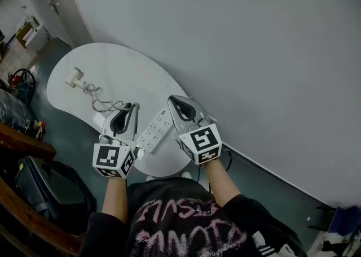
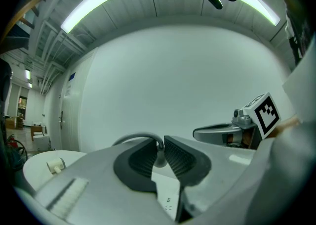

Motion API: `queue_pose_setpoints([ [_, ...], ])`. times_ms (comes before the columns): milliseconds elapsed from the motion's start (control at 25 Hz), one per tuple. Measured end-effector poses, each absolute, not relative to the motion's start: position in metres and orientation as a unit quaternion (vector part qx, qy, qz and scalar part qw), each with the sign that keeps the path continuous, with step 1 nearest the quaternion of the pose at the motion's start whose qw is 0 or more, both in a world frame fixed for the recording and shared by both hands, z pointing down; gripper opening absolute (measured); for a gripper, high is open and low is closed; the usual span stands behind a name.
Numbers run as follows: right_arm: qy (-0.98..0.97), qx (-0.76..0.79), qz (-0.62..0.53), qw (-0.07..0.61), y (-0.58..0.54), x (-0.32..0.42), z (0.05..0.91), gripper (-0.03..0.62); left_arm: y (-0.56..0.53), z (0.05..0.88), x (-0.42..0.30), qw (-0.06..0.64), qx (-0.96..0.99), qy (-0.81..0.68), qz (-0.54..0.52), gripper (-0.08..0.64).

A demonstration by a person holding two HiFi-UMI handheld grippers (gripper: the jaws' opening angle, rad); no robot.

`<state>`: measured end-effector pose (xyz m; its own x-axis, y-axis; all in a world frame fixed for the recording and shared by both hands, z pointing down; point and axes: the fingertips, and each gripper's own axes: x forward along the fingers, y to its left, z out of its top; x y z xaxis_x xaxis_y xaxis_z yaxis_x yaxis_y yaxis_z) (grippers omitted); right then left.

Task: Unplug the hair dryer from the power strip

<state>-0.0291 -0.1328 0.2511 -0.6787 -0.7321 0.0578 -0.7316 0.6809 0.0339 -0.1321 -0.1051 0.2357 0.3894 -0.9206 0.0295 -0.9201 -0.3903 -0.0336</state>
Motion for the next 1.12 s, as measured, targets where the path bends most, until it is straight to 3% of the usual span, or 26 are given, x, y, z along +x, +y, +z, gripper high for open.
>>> queue_pose_setpoints([
  [1120,-0.914,0.405,-0.005,0.030,-0.1361,-0.0258,0.2498,0.009,-0.1009,0.2374,-0.1391,0.013,-0.829,0.558,-0.019,0.058],
])
